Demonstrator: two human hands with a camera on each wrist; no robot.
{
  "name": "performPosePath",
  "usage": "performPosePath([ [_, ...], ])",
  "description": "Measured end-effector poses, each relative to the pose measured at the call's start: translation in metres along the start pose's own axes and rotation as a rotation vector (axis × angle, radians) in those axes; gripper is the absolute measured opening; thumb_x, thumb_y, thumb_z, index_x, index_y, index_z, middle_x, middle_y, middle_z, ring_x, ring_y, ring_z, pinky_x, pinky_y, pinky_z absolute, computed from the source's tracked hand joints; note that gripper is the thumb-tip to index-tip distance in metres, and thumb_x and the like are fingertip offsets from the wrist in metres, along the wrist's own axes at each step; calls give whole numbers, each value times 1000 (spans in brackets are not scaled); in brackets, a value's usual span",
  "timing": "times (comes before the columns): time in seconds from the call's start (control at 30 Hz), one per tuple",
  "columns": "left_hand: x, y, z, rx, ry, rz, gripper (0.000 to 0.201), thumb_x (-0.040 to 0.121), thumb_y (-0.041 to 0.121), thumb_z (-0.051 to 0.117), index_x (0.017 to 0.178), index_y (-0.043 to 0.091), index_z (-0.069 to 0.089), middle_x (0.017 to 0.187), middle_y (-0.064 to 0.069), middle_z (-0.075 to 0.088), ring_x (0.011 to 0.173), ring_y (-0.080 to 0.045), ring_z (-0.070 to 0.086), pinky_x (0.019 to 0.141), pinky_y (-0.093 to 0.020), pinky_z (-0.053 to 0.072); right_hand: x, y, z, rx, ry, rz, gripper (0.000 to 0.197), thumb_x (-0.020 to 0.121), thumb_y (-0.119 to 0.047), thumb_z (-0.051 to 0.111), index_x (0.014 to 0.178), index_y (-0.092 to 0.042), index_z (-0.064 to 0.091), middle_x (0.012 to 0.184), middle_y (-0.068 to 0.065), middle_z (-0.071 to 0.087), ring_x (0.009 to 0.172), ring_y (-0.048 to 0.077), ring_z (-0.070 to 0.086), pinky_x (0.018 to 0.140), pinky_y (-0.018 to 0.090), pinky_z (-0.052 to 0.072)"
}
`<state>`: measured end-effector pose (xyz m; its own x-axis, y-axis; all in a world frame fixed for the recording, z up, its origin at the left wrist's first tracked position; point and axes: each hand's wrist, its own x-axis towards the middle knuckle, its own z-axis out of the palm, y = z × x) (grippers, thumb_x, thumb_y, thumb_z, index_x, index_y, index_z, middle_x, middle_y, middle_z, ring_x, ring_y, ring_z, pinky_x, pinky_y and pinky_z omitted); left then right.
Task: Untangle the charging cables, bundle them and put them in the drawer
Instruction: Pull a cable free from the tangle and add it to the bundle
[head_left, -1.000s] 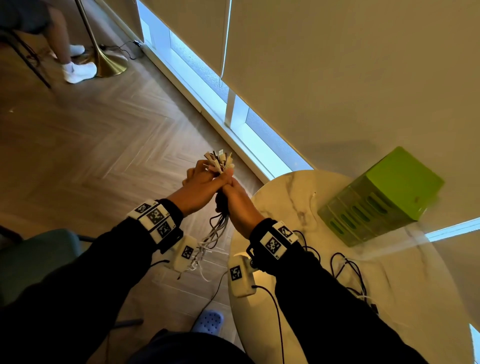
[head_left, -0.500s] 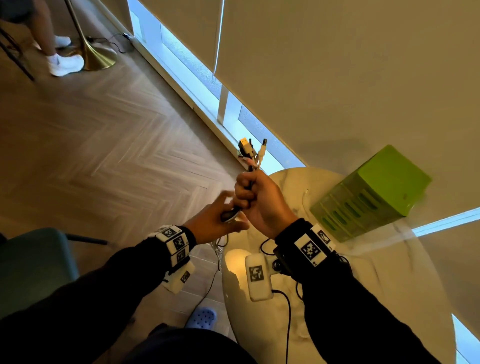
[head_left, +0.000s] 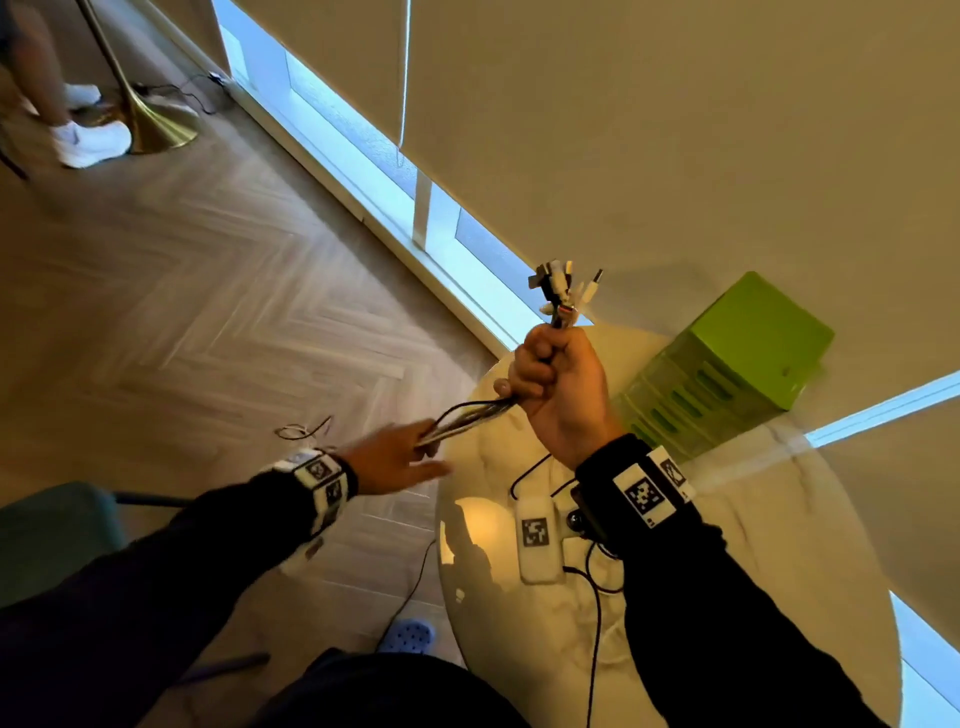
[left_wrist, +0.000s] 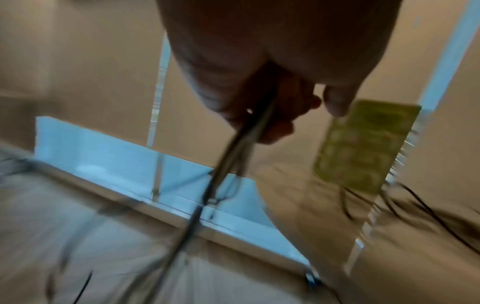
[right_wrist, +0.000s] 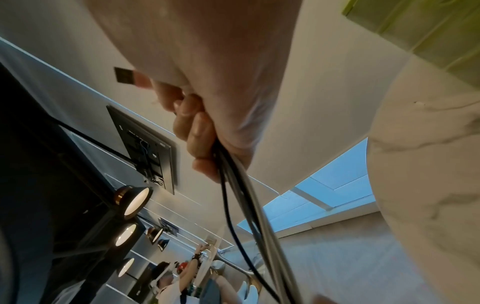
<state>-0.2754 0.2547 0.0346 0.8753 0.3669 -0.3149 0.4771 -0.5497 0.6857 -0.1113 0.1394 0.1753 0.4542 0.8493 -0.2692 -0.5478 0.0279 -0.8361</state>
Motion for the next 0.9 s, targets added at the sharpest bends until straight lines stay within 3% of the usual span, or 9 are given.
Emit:
performPosePath([
  [0.13, -12, 10, 31, -229, -289, 85, 72, 82, 67, 68, 136, 37, 31, 117, 5, 59, 100, -7, 62, 85, -28, 54, -7, -2, -12, -217, 37, 76, 27, 93, -19, 40, 73, -20, 22, 61, -3, 11, 54, 15, 8, 56, 32, 25],
  [0.2, -11, 22, 26, -345, -281, 108, 75, 84, 74, 55, 144, 48, 19, 139, 5, 50, 122, -11, 57, 102, -41, 50, -11, -7, -21, -257, 8, 137, 20, 97, -15, 34, 78, -21, 33, 60, -6, 14, 51, 12, 11, 57, 32, 23],
  [0.27, -5, 45, 16, -492, -219, 172, 76, 82, 83, 40, 148, 52, 18, 147, 14, 44, 131, -4, 49, 112, -38, 41, -15, -14, -31, -303, -24, 186, 8, 95, -14, 34, 90, -19, 38, 59, -7, 19, 49, 10, 15, 57, 32, 21],
  [0.37, 6, 93, -2, -655, -144, 300, 79, 80, 90, 20, 149, 52, 29, 149, 25, 44, 137, 2, 43, 112, -19, 34, -23, -14, -39, -424, -39, 248, 15, 97, -6, 34, 107, -14, 42, 61, -4, 29, 48, 8, 24, 52, 26, 25],
  [0.47, 19, 122, -12, -761, -131, 322, 68, 94, 74, 22, 145, 36, 46, 146, 9, 54, 137, -12, 48, 118, -44, 34, -30, -11, -43, -536, -28, 263, 22, 96, -3, 36, 112, -15, 44, 70, 2, 32, 49, 8, 30, 52, 27, 29],
  [0.6, 32, 133, -9, -821, -109, 303, 48, 102, 55, 40, 141, 30, 53, 148, 13, 52, 141, -5, 41, 121, -40, 27, -37, -13, -52, -487, -61, 257, 16, 96, -2, 37, 100, -16, 45, 67, 0, 28, 53, 9, 23, 53, 27, 24],
  [0.73, 36, 150, -16, -767, -55, 314, 41, 102, 43, 38, 122, 22, 67, 126, 12, 68, 120, -6, 61, 98, -27, 46, -43, -7, -54, -417, -135, 201, 15, 86, -2, 43, 82, -16, 44, 66, 1, 31, 54, 12, 28, 55, 29, 29],
  [0.8, 38, 157, -23, -712, -60, 358, 40, 106, 37, 33, 114, 17, 66, 126, 11, 69, 116, -10, 63, 90, -20, 48, -46, -2, -57, -360, -141, 129, 17, 85, 2, 48, 90, -14, 50, 72, 4, 40, 60, 15, 43, 62, 32, 42],
  [0.9, 38, 163, -36, -564, -71, 416, 40, 108, 36, 27, 94, 11, 55, 127, 13, 69, 120, -14, 61, 93, -13, 43, -45, 11, -67, -396, -250, 111, 13, 85, -2, 61, 81, -11, 52, 90, 10, 63, 90, 23, 65, 92, 42, 51],
])
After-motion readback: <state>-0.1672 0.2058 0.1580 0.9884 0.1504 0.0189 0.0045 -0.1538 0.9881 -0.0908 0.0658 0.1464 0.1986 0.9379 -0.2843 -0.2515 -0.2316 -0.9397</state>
